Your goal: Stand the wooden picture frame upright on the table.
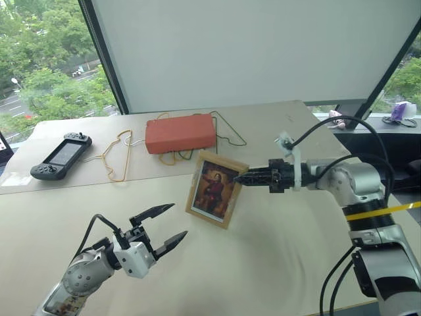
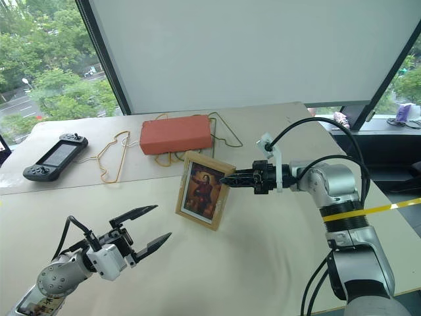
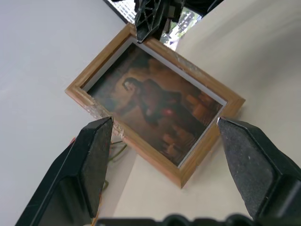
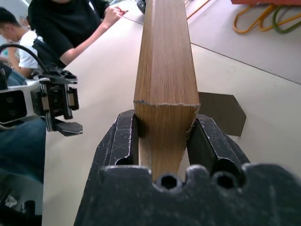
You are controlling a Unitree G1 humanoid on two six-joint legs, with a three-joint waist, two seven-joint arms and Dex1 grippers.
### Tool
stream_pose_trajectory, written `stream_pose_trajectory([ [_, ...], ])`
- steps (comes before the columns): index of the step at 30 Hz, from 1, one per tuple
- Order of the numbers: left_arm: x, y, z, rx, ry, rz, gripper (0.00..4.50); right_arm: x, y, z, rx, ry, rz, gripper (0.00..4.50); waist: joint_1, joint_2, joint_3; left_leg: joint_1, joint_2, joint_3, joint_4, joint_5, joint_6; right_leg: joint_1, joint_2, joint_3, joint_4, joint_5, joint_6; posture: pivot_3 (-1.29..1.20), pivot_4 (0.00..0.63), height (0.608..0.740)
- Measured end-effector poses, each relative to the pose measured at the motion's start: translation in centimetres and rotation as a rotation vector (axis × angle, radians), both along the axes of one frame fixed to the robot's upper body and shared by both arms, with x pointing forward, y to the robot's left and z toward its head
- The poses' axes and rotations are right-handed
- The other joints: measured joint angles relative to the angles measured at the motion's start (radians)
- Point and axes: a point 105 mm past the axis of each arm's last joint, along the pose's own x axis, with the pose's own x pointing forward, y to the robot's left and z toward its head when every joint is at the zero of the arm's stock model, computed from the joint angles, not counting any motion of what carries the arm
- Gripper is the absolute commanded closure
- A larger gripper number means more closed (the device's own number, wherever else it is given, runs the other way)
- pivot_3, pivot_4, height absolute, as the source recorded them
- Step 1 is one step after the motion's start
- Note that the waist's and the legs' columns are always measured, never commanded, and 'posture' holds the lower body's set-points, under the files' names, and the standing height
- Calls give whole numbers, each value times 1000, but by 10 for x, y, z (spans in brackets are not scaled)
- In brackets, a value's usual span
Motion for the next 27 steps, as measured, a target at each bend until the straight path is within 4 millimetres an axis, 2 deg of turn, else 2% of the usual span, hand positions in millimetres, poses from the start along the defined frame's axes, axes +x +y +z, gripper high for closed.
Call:
stream_pose_trajectory([
  [1,0,1,0,-1,-5,1,700,0,0,-2,-2,2,11,3265,0,0,0,0,0,0,0,0,0,0,0,0,0,0,0,0,150,740],
  [3,-1,2,-2,-1,-5,4,650,1,1,-4,2,-1,18,2303,0,0,0,1,0,0,0,0,0,0,0,0,0,0,0,0,150,740],
  [7,-2,4,-5,-5,-2,9,650,6,-7,-17,-40,28,-27,1085,2,0,0,2,0,0,0,0,-1,1,0,0,1,0,-1,0,150,740],
  [10,-1,4,-8,-3,3,9,650,6,-9,-17,-38,40,-38,72,1,0,0,2,0,0,0,1,-1,0,0,0,1,0,-1,0,150,740],
  [15,5,5,-8,12,0,1,650,8,-30,-8,-39,37,-119,72,4,0,0,0,0,0,0,0,-1,0,0,0,0,0,0,0,150,740],
  [19,7,2,-7,11,7,-18,650,1,-48,7,-29,-1,-176,72,6,0,0,-1,0,0,0,0,0,0,0,-1,0,0,0,0,150,740],
  [22,7,5,-12,-9,80,-3,650,-21,-76,-2,-77,1,-270,72,15,0,0,-2,0,0,0,-1,2,0,0,-1,0,0,0,0,150,740],
  [25,9,10,-16,-63,180,54,650,-40,-84,-10,-104,-19,-347,72,13,0,0,-1,0,1,0,-2,4,0,0,-1,0,0,0,0,150,740],
  [27,15,18,-17,-137,269,144,650,-55,-83,-28,-192,-71,-409,72,15,0,0,-1,0,1,0,-3,6,1,0,-1,0,-2,2,0,150,740],
])
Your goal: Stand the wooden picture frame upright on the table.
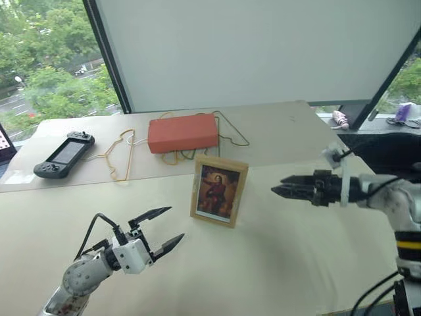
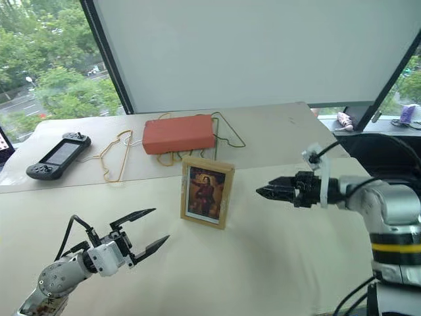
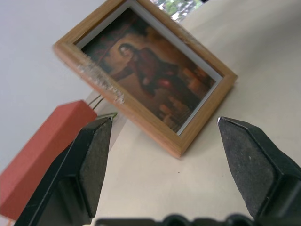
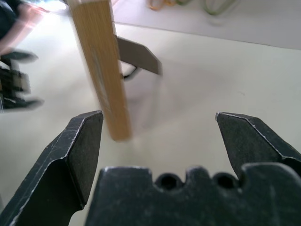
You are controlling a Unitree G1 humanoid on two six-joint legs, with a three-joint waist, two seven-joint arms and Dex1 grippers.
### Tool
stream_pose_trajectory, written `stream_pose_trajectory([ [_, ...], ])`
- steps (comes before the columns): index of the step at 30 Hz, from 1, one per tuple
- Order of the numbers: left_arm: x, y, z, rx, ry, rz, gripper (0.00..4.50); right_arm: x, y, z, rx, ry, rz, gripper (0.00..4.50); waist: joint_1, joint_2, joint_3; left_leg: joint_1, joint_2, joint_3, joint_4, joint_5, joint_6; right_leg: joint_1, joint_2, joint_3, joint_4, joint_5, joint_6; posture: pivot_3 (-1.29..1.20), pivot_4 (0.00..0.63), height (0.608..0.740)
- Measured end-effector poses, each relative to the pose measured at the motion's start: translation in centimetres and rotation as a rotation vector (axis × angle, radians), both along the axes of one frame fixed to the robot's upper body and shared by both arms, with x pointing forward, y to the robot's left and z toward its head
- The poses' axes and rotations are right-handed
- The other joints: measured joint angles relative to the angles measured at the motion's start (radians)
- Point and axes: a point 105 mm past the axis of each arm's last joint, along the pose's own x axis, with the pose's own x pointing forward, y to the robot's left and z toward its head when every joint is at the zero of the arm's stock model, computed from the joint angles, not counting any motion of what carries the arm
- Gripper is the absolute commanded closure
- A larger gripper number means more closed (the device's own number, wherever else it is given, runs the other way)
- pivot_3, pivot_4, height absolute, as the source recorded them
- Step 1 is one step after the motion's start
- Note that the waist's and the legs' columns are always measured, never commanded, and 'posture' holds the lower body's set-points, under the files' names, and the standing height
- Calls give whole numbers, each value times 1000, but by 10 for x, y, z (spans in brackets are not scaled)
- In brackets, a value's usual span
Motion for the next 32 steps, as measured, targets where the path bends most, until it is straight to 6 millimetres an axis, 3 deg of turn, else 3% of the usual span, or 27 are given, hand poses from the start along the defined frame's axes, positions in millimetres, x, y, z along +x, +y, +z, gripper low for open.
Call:
stream_pose_trajectory([
  [3,14,10,1,-127,104,169,650,-23,21,-48,-63,7,-126,72,7,-1,0,0,0,0,0,0,-1,1,0,0,2,0,0,0,150,740],
  [4,17,10,2,-182,147,212,650,-25,26,-66,-79,-4,-240,72,8,-1,0,0,0,1,1,2,-3,1,0,1,2,0,-1,0,150,740],
  [8,22,10,5,-330,269,338,650,-28,18,-89,-125,-114,-656,72,13,-1,-2,2,0,1,1,6,-11,1,-1,1,2,1,0,0,150,740],
  [11,29,28,-5,-413,329,535,650,-33,21,-85,-182,-283,-756,72,10,-1,-2,4,0,1,1,6,-12,1,-1,1,2,1,-1,0,150,740],
  [15,39,38,-12,-490,346,694,650,-29,31,-81,-171,-417,-801,72,11,-3,-3,4,0,1,0,7,-12,1,-1,1,1,2,-3,0,150,740],
  [19,46,34,-20,-544,382,724,650,-22,20,-89,-197,-433,-859,72,14,-3,-3,4,0,1,0,7,-12,1,-1,1,0,2,-3,0,150,740],
  [32,51,29,-25,-557,400,732,650,-13,2,-74,-186,-501,-931,72,12,-3,-3,3,0,0,-1,6,-11,1,-1,0,0,1,-4,0,150,740],
])
